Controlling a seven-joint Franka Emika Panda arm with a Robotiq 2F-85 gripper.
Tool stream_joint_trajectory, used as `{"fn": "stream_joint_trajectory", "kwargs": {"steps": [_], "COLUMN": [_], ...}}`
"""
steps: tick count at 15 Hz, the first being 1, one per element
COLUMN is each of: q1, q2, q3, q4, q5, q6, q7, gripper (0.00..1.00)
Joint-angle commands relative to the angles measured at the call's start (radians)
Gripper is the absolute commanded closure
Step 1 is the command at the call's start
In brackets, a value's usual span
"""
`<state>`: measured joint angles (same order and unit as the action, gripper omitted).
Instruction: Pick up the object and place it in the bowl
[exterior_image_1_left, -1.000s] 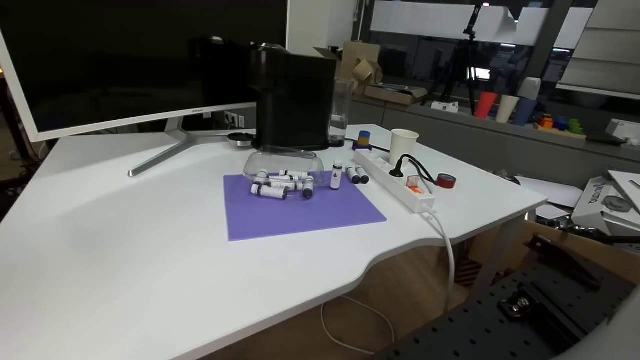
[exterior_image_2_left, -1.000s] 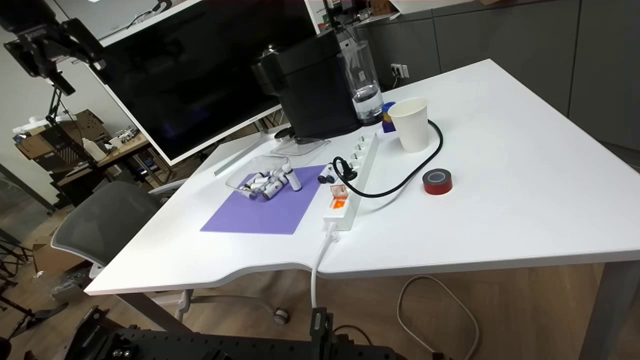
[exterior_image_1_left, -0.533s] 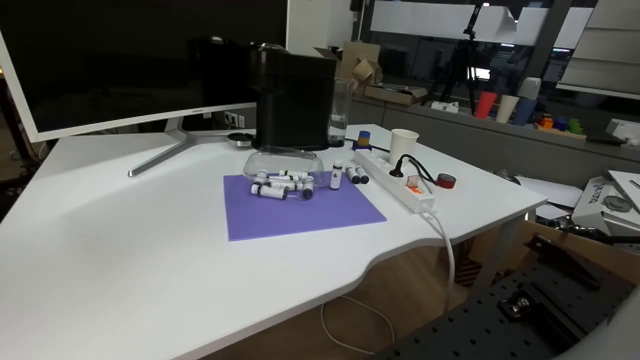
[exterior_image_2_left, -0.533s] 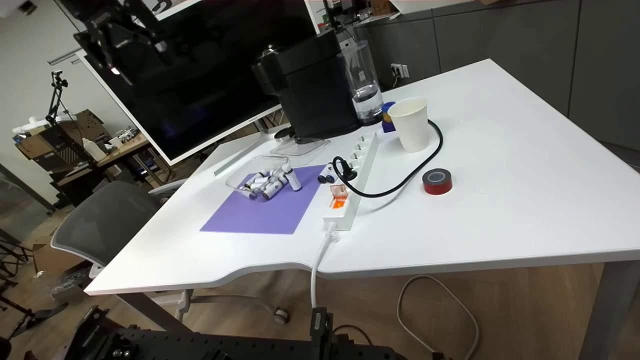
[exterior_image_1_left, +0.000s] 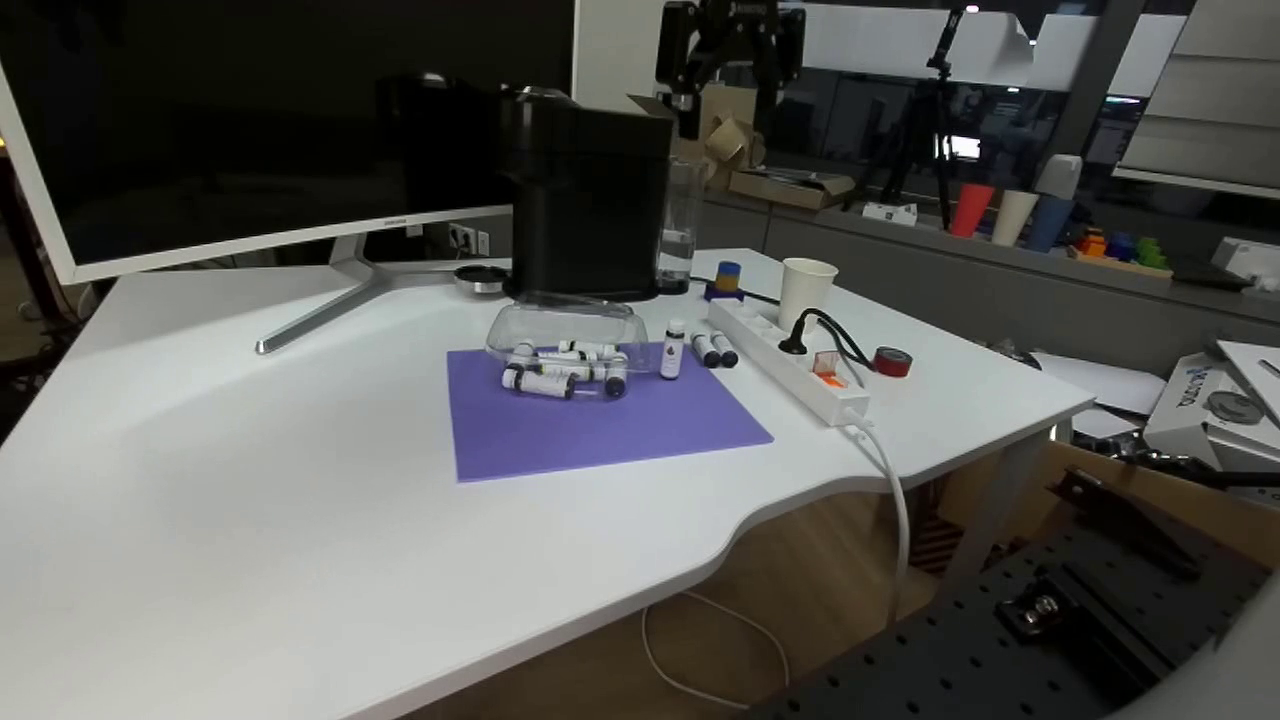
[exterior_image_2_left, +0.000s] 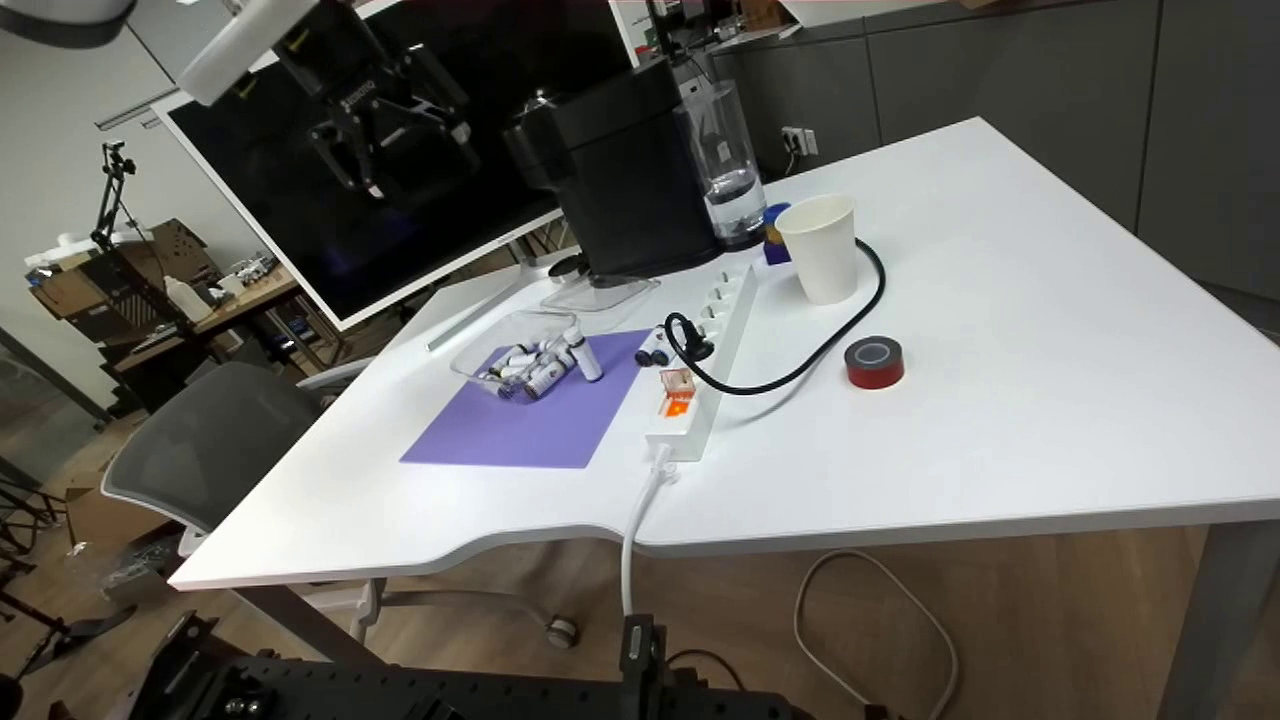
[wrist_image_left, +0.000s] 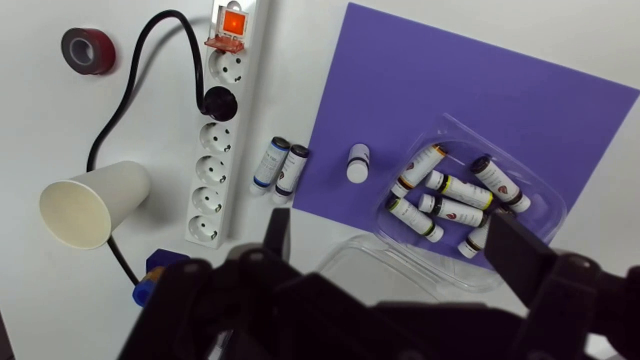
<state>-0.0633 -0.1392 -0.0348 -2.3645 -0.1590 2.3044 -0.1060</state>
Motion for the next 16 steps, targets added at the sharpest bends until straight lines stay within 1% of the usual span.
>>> {"fn": "stream_joint_trajectory", "kwargs": {"steps": [1, 3, 4, 5, 7, 10, 16], "q1": [0.004, 0.004, 0.004, -0.004, -0.013, -0.022, -0.034], "q2": [0.012, 0.015, 0.003, 0.011, 0.058, 0.131, 0.313], "q3": [-0.007, -0.007, -0.001, 0.003, -0.002, -0.017, -0.046], "q4": [0.005, 0.011, 0.001, -0.001, 0.026, 0.066, 0.173], "q5": [0.0, 0.0, -0.032, -0.071, -0.112, -0.134, -0.069], "q6": [0.0, 0.0, 0.008, 0.033, 0.036, 0.036, 0.029], "q7": [0.001, 0.001, 0.012, 0.063, 0.09, 0.094, -0.009], "gripper": [0.0, 0.0, 0.0, 0.0, 0.0, 0.0, 0.0]}}
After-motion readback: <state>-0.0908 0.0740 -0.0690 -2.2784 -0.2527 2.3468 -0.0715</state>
